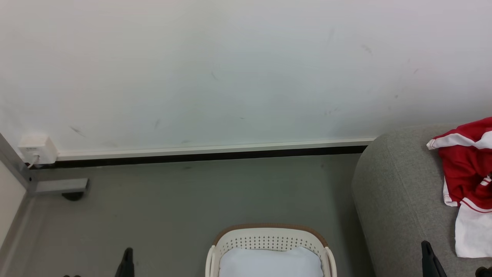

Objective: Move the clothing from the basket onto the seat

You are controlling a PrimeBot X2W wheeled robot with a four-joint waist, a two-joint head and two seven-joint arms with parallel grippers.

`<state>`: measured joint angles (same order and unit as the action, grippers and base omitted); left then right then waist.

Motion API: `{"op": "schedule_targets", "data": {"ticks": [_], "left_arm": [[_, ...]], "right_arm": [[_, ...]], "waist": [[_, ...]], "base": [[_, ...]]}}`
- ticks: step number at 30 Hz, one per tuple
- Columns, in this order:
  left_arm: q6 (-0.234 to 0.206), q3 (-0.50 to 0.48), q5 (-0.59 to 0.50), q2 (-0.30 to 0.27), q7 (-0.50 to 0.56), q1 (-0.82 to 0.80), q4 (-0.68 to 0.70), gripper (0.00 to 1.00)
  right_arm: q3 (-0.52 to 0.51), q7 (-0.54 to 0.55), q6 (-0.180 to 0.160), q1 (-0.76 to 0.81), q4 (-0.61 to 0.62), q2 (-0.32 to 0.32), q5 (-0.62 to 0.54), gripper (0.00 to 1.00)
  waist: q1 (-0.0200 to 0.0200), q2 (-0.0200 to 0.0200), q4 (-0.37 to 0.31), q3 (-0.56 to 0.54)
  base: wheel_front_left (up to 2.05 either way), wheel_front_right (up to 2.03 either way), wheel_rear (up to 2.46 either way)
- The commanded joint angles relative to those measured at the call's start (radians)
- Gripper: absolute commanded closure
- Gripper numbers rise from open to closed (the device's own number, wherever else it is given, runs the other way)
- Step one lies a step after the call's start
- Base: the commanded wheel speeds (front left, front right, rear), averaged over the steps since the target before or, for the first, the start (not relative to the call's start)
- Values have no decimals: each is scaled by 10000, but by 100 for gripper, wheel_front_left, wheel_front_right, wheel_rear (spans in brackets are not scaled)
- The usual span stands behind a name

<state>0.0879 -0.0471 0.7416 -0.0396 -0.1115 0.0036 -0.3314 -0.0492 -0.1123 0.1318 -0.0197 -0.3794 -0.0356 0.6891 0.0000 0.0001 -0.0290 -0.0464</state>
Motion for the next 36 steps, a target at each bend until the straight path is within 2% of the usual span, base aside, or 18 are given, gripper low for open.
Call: {"op": "schedule_targets", "data": {"ticks": [1,36], "left_arm": [[61,-52,424,-73,90,-267,168,100],[258,-372,4504,-109,1168,-750,496,100]], "right_arm": [[-66,94,-6,-313,218,-98,404,100],[-373,1168,-12,-675,774,-148,4736,100]], "waist": [[0,-1,5,8],[0,-1,116,189]], "base": [[0,0,0],[0,0,0]]}}
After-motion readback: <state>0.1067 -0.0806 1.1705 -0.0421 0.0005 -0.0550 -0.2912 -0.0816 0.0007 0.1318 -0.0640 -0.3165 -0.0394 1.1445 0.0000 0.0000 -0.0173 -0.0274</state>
